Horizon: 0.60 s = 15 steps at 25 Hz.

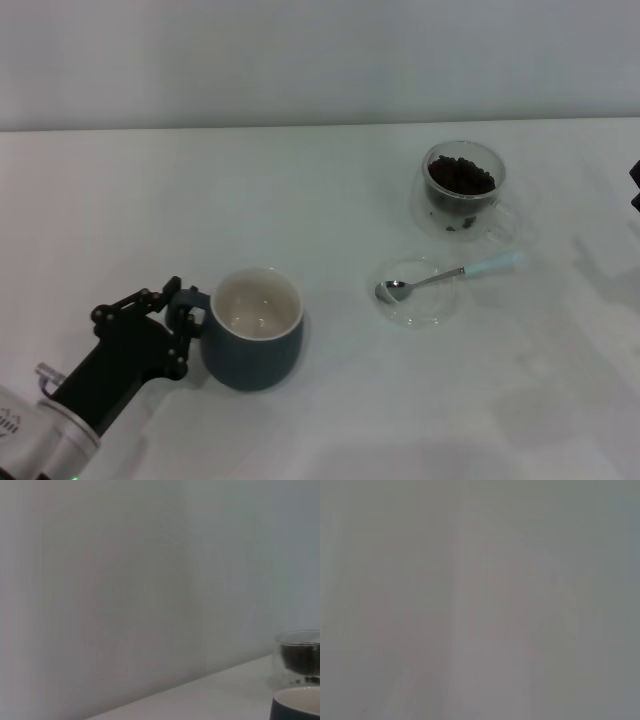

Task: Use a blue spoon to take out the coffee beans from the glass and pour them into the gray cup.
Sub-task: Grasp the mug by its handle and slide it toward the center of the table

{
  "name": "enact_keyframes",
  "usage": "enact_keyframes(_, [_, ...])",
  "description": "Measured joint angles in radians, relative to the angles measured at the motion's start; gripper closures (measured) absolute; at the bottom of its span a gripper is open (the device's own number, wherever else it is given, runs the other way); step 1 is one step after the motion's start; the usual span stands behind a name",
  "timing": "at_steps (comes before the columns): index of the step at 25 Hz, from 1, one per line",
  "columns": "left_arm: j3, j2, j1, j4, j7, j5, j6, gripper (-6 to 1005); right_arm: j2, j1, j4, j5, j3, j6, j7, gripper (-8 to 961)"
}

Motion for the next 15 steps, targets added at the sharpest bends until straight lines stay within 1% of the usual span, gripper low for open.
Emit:
enact_keyframes(7, [0.001,-0.001,-0.018,0.011,0.001,0.016,-0.041,851,-0.001,0.000,-0.001,0.000,0.000,0.000,0.035,82])
enact_keyframes(15, [0.000,-0.001,-0.008,0.014,0.001,0.040,-0.047,851,-0.002,0.000,-0.001,-0.004,-0.002,0.000,0.038,82])
